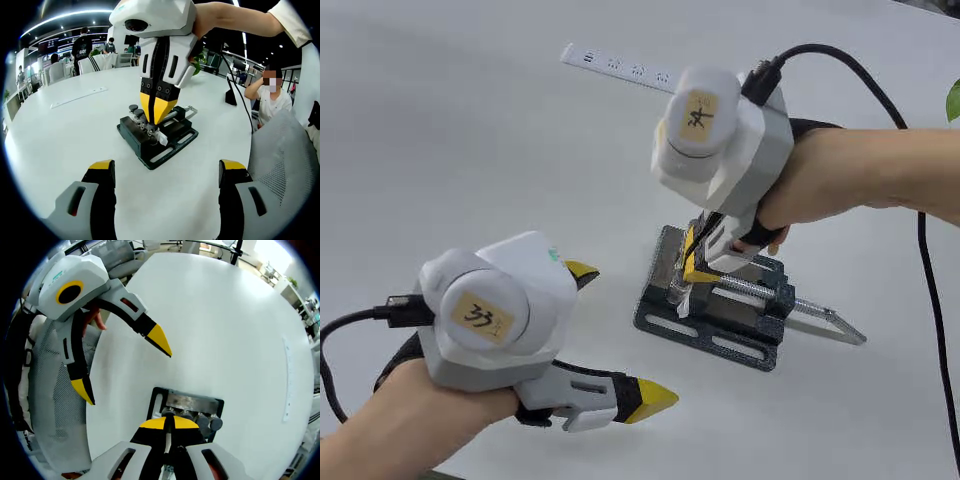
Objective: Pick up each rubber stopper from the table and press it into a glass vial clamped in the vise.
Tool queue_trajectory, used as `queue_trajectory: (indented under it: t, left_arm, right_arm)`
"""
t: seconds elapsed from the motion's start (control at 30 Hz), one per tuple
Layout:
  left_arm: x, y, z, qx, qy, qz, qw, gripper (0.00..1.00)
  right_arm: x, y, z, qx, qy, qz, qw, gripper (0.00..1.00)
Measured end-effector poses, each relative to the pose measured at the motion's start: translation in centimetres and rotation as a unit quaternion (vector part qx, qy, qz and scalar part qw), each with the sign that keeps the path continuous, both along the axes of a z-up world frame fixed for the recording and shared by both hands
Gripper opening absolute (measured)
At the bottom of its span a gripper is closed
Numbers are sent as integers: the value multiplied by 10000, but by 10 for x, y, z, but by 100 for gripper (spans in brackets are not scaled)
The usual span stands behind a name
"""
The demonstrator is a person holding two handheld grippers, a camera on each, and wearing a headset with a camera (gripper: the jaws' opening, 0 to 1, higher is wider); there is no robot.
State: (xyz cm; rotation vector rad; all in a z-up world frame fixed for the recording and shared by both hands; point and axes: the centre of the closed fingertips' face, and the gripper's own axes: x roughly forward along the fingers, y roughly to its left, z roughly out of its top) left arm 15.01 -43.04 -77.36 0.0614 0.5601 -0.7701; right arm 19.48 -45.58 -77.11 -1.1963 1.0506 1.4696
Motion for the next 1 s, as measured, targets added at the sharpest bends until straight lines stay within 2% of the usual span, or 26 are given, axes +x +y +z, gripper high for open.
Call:
queue_trajectory:
  t: [0.17, 0.3, 0.4, 0.47, 1.0]
  left_arm:
    - [0, 1, 0, 6, -26, 18, 10000, 84]
    - [-1, -1, 0, 8, -11, 0, 10000, 84]
    - [-1, -1, 0, 3, -24, 6, 10000, 84]
    - [-1, -1, 0, -9, -19, 9, 10000, 84]
    - [1, 0, 2, -14, -50, 46, 10000, 83]
  right_arm:
    - [-1, -1, 0, -36, -155, 100, 9998, 0]
    - [0, 0, -1, -87, -181, 34, 9998, 0]
    - [-2, 0, -1, -124, -242, 115, 9996, 0]
    - [-1, -1, -1, -116, -245, 28, 9996, 0]
    - [-3, -1, -1, -128, -307, 62, 9994, 0]
